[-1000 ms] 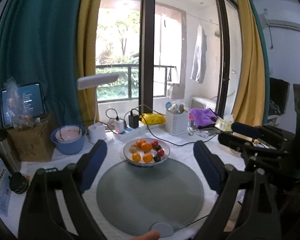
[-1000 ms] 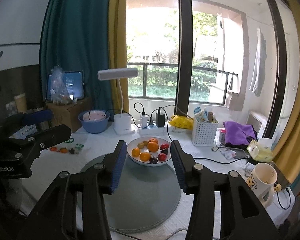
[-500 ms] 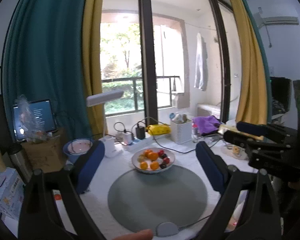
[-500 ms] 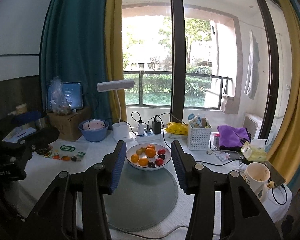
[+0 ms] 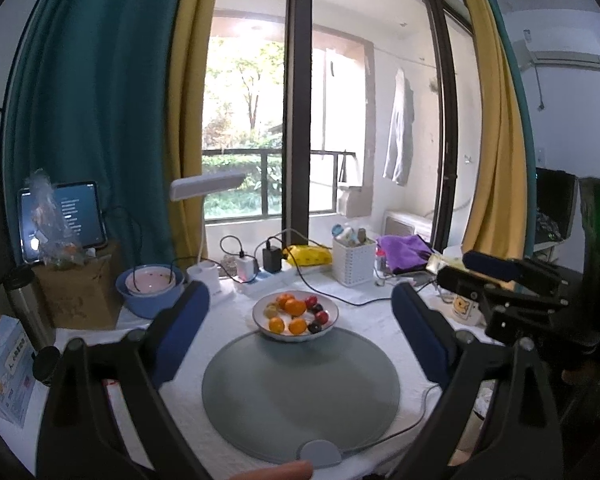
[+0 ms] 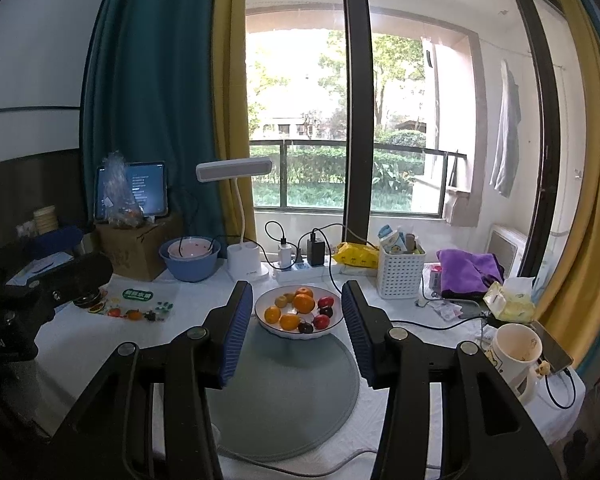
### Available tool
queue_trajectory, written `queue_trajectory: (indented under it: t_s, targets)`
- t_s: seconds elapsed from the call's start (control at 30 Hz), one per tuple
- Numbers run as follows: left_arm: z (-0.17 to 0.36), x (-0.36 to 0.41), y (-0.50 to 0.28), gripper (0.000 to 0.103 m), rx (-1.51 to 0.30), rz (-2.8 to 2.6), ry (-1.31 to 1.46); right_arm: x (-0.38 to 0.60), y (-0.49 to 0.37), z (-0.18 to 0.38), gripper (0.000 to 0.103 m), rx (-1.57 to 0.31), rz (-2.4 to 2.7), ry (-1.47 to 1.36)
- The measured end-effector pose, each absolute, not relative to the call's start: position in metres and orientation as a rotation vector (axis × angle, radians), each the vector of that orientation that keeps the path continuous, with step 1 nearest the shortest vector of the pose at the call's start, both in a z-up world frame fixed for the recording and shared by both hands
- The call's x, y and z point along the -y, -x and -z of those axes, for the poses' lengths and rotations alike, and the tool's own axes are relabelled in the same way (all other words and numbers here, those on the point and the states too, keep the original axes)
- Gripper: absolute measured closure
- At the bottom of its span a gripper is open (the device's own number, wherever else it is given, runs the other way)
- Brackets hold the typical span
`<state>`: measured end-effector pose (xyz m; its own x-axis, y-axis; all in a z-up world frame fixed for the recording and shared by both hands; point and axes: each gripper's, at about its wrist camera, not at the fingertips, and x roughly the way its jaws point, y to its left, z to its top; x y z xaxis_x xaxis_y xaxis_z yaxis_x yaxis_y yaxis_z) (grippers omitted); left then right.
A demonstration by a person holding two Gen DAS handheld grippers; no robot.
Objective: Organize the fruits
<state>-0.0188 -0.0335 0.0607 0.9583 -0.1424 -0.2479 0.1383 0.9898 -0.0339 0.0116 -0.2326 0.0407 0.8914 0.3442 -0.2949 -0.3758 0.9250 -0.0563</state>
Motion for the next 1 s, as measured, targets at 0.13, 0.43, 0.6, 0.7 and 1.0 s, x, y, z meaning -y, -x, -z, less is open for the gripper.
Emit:
queue_trajectory:
  t_s: [0.13,0.43,0.6,0.7,1.0]
  targets:
    - [-0.0624,0.0301,0.0206,0.01,-0.244,0.135,0.032,0.2312,-0.0101,-0.0401,0.054,-0.289,-0.376,0.117]
    - [-0.0623,0.026,0.0196,0.01,-0.248,0.129,0.042,0.228,-0.0088,-0.0402,0.054,-0.292,-0.377,0.129]
    - [-0.0615,0.0245,0.0205,0.01,-0.252,0.129,0.047,0.2287,-0.0084,-0.0407,0.054,-0.291,-0.382,0.132]
    - [-0.0615,0.026,0.0208,0.01,-0.254,0.132,0.043,0.2293,-0.0093,-0.0413,0.054,-0.293,-0.38,0.131]
    - [-0.0622,0.0286,0.0215,0.01,-0.257,0.135,0.037,0.2309,-0.0097,-0.0408,0.054,-0.292,-0.377,0.125]
